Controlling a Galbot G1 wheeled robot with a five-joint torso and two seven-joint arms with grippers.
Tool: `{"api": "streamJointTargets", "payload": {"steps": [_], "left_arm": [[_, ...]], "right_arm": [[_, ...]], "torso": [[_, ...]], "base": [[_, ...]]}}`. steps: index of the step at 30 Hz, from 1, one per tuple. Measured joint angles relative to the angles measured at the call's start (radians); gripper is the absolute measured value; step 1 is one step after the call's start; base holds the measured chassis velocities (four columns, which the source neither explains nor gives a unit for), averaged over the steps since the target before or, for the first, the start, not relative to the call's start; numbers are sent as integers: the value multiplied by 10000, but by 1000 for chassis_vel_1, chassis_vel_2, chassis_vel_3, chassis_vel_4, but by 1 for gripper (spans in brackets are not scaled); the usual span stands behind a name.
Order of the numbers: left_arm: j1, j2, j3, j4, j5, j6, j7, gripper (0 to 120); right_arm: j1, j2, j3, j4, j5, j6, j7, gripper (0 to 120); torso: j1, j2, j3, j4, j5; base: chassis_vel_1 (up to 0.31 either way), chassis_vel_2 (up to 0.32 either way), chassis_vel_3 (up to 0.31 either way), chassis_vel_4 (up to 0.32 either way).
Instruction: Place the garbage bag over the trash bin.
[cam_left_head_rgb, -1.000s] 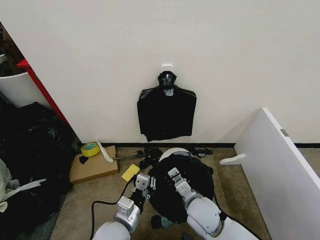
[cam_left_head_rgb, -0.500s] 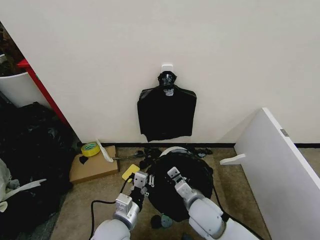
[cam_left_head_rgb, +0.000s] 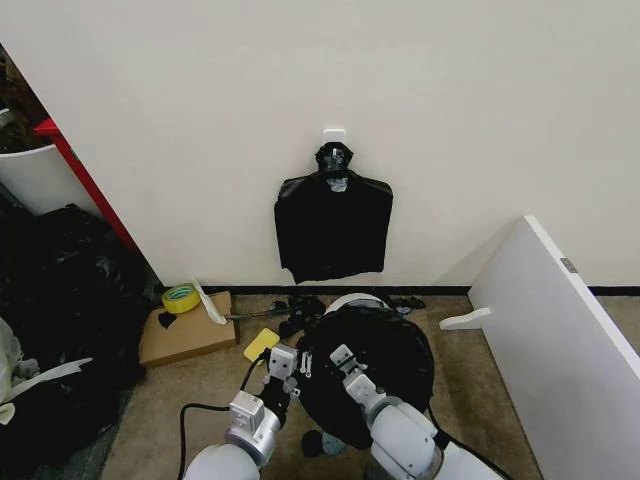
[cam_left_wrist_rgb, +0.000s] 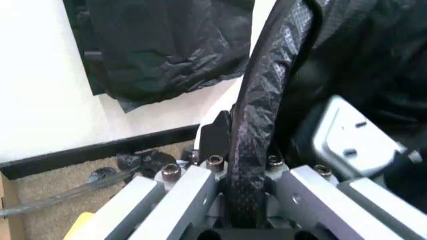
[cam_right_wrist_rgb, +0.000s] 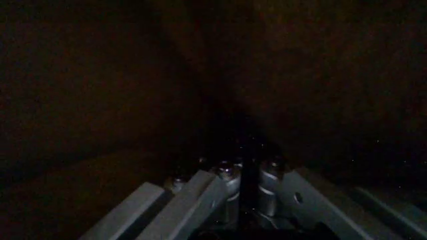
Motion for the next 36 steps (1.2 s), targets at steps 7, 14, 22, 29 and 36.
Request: {"api": "streamJointTargets", "payload": {"steps": [7,14,22,29,36], "left_arm": [[-42,0,6,8,40,-12,6,0],[26,28,35,14,47,-6,46,0],[49,84,37,-68,51,9,111,0],[76,64,64,-47,238,32,118,0],[117,27,55,-104,380,100,74,0]], "right_arm": [[-186,-269,121,-93,-66,-1,35,0],[-57,-48,-101,-23,-228,163,-119,0],[-128,-353,114,-277,-251,160,-102,0],[-47,-215,-98,-141,-237,-98,-139,0],[174,-235,-93,-532,-700,-72,-143,0]], "torso": [[0,0,0,-5,-1],[0,0,0,0,0],[0,0,0,-4,-1],[0,0,0,0,0],[0,0,0,-2,-1]], "base": [[0,0,0,0],[0,0,0,0],[0,0,0,0],[0,0,0,0],[0,0,0,0]]}}
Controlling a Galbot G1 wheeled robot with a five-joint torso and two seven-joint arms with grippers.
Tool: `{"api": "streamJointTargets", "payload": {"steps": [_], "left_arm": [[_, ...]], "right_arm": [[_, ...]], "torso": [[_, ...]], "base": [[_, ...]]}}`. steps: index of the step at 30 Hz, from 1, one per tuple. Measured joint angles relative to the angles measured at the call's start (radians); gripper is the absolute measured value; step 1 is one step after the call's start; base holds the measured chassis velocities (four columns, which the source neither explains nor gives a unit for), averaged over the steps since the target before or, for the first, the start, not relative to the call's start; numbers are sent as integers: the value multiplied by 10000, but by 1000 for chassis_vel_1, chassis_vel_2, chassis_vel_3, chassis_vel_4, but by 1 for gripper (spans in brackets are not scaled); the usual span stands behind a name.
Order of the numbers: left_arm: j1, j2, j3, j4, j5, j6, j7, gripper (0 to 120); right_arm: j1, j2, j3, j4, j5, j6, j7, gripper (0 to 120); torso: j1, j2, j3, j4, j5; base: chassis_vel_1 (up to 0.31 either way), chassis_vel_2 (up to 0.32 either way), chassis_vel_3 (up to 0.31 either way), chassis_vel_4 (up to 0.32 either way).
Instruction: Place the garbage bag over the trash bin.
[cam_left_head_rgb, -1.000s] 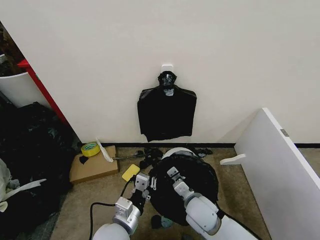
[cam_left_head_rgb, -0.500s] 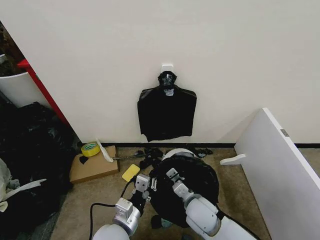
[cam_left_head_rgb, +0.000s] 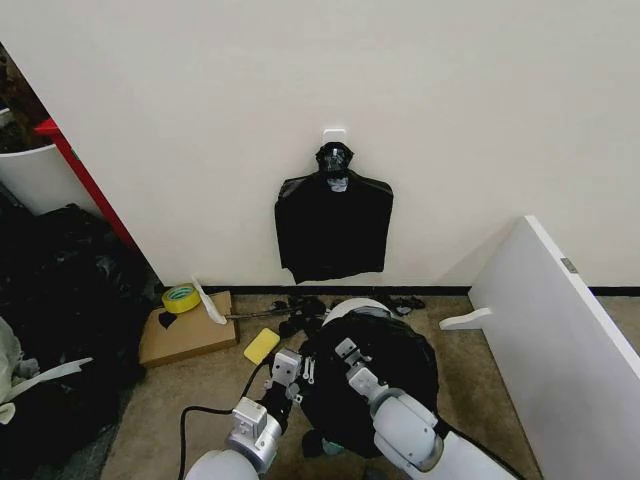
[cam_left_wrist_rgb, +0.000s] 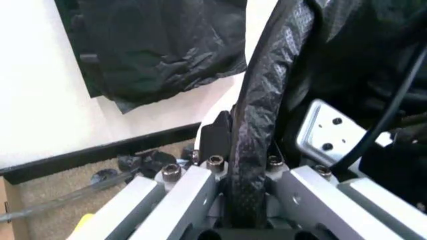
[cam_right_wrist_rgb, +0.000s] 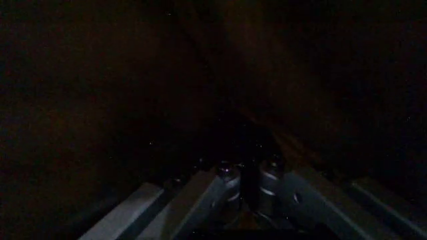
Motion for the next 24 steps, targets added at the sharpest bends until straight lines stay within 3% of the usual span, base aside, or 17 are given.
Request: {"api": "streamJointTargets", "payload": {"steps": [24], "left_arm": [[16,-41,-18,11,-408,148,-85,0]], "right_arm": [[-294,34,64,284,234,747,-100,0]], "torso": [[0,0,0,0,1]], "base": [[0,0,0,0]]}}
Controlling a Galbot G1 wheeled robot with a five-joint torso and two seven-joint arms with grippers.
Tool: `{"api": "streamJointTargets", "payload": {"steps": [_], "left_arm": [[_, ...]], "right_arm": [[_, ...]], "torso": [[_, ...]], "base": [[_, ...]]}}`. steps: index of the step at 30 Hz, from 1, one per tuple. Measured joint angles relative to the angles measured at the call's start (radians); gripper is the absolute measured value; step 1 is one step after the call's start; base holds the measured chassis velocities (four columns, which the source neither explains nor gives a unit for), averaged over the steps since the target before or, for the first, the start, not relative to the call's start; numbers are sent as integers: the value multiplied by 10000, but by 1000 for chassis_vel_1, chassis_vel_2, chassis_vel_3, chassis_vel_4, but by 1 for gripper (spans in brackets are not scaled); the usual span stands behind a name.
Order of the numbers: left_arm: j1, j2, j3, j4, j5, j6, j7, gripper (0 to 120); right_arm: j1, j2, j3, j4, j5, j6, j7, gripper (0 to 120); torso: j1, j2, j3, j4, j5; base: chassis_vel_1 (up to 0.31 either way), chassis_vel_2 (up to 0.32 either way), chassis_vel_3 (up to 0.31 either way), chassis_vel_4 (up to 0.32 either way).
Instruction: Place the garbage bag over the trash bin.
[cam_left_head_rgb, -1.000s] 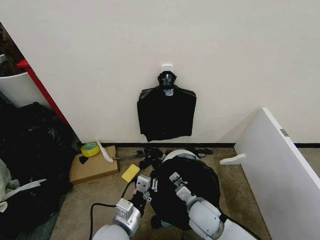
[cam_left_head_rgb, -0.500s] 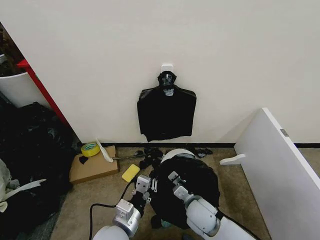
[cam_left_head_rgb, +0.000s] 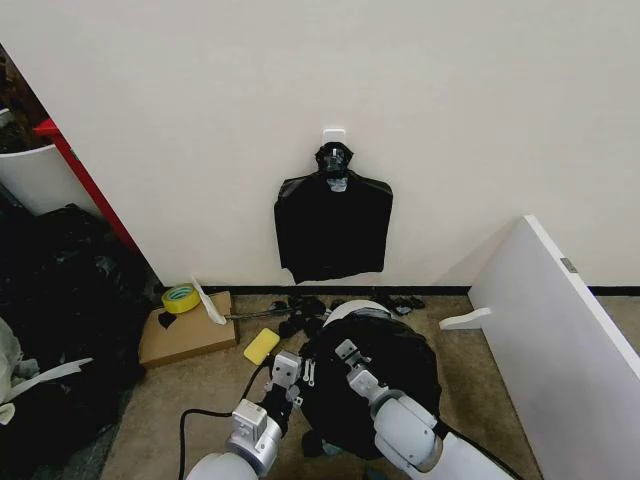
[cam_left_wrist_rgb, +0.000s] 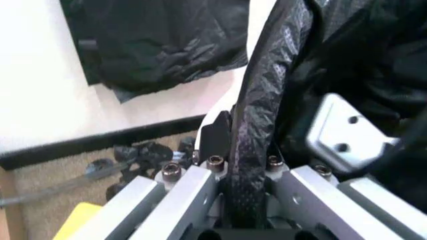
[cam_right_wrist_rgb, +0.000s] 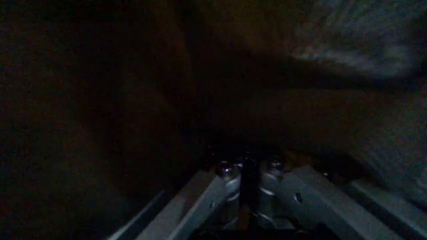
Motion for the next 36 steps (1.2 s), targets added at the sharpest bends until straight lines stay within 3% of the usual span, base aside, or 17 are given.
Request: {"api": "streamJointTargets", "payload": {"steps": [16,20,22,26,31,36], "left_arm": [[-485,-411,-649,871,-2192,658,-897,0],[-950,-657,-1000,1311,-3964,1151,-1288,0],[-995,-673,-1036,1339,-4191,1214,-1321,0],[-1315,-672,-1220,1454,-6395,1899,-1516,0],[-1472,-511,-1282,1596,-7632,2294,-1684,0],[-1444,-437,-1277,1608,-7875,2579,-2082,0]], "right_arm": [[-679,-280,189,1420,1212,97,-39,0],[-1515,-671,938,2425,1616,854,-640,2],[-1611,-701,1042,2535,1650,924,-678,4],[-2754,-889,2216,3700,1854,1880,-941,23],[-3558,-647,2881,4451,1850,2871,-1006,39],[-3823,-221,3128,4538,1800,3543,-910,54]], "torso": [[0,0,0,1,0],[0,0,0,-1,0],[0,0,0,0,0],[0,0,-1,-1,-1],[0,0,-1,-2,-1],[0,0,0,3,2]], "base": [[0,0,0,0],[0,0,0,0],[0,0,0,0],[0,0,0,0],[0,0,0,0],[0,0,0,0]]}}
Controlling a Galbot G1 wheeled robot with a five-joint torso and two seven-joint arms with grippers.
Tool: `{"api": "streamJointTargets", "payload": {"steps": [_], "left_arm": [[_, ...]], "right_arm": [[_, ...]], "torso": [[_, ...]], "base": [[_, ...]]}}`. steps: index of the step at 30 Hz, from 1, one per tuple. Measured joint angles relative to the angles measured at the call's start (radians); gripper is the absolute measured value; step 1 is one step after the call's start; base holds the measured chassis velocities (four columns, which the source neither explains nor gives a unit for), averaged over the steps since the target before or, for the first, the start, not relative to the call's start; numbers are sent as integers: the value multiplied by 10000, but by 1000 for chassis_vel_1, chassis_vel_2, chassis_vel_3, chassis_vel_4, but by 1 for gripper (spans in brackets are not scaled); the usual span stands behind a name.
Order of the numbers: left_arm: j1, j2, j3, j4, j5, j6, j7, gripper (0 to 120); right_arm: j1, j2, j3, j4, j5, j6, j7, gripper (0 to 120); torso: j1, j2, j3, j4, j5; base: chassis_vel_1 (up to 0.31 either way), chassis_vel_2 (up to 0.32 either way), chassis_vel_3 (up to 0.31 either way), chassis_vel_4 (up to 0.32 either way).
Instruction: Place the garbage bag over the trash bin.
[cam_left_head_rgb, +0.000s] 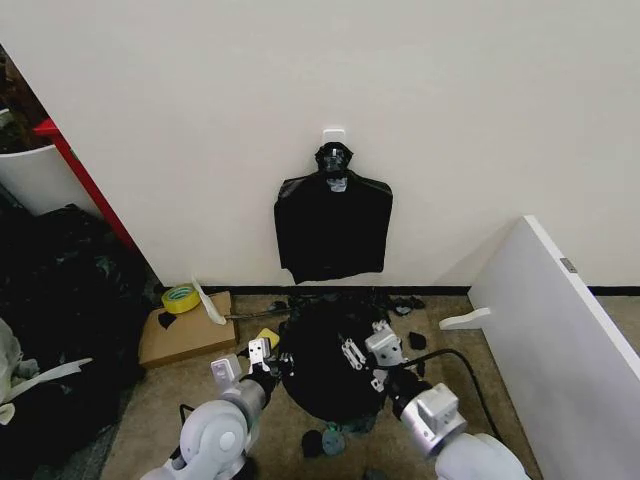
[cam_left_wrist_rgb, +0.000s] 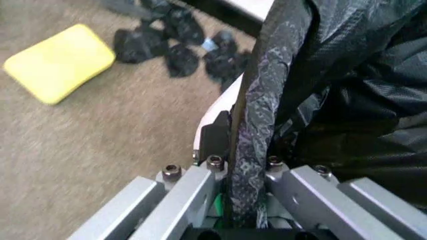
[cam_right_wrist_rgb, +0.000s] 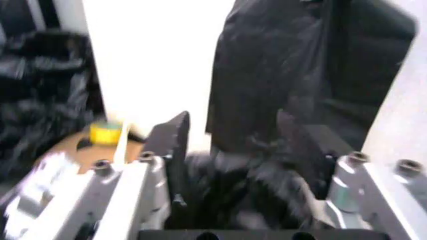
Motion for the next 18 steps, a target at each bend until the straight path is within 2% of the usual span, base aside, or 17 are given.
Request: {"api": "streamJointTargets", "payload": {"steps": [5,6,11,18], "left_arm": [[-249,10,64,94,102,581,-634,0],[-249,10,64,94,102,581,-634,0],[-885,-62,314,691,184,876,-1444,0],[-1181,-252,403,979,1,974,-1754,0]], "right_arm": [[-427,636,267,-177,-193,639,89,77],[-427,636,267,-177,-193,639,89,77],[-756,767,298,-263,-397,806,92,98],[-689,698,411,-253,-358,715,93,100]], "torso": [[0,0,0,-2,-2],[0,0,0,-2,-2],[0,0,0,-4,-2],[0,1,-1,-1,1]], "base": [[0,0,0,0],[0,0,0,0],[0,0,0,0],[0,0,0,0]]}}
